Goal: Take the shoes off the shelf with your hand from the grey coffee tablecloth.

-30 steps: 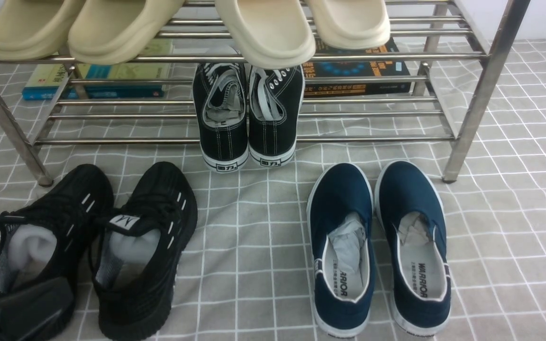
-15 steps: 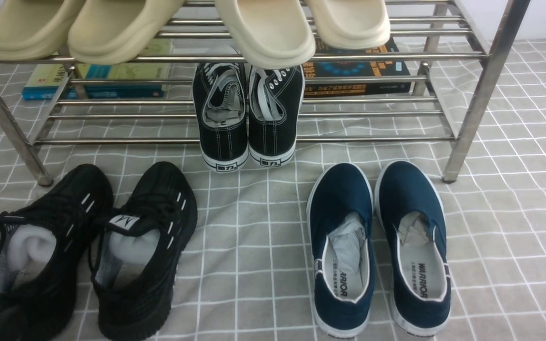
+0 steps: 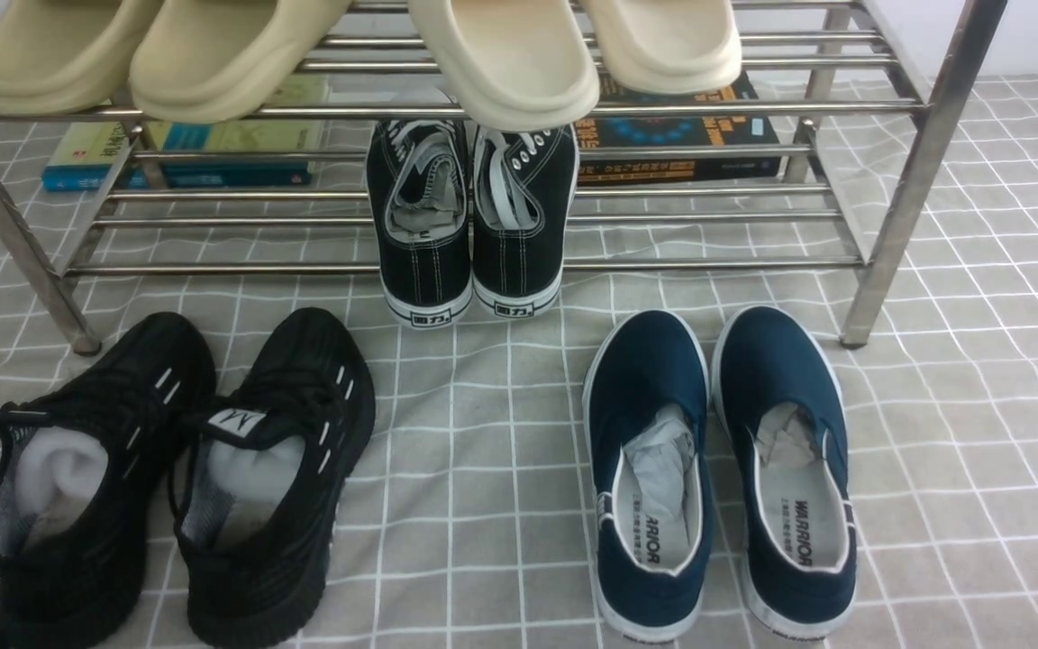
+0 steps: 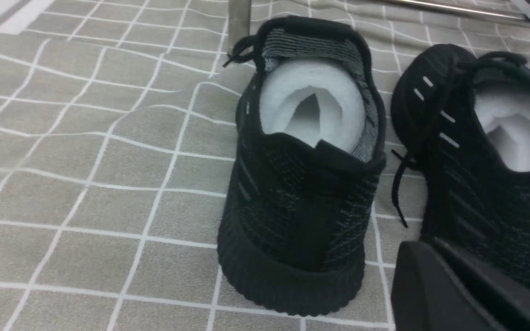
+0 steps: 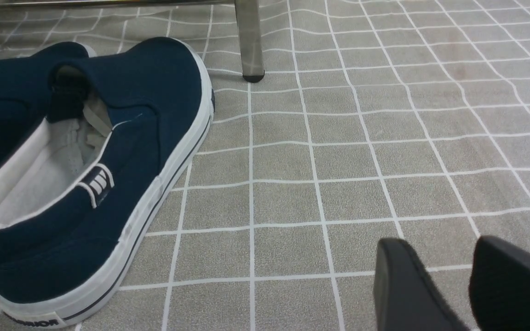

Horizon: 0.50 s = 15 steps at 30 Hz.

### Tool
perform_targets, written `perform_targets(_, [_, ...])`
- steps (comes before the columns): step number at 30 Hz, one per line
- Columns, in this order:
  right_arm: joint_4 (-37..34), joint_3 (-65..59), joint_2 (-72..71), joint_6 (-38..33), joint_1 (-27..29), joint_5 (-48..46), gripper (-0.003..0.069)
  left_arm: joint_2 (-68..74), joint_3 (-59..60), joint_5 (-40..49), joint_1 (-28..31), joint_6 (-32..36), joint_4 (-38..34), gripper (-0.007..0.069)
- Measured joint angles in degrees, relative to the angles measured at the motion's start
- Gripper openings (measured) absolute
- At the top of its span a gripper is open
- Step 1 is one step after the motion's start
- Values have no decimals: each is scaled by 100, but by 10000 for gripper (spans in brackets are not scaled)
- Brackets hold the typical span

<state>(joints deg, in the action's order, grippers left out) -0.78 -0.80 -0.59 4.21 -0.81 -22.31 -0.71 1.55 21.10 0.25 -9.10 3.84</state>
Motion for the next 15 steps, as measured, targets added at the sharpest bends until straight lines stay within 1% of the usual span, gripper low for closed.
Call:
perform_targets(6, [0, 0, 0, 0, 0, 0, 239, 0, -5, 4, -176, 0, 12, 43])
perform_targets(15, [0, 0, 0, 0, 0, 0, 239, 0, -5, 4, -186, 0, 12, 52])
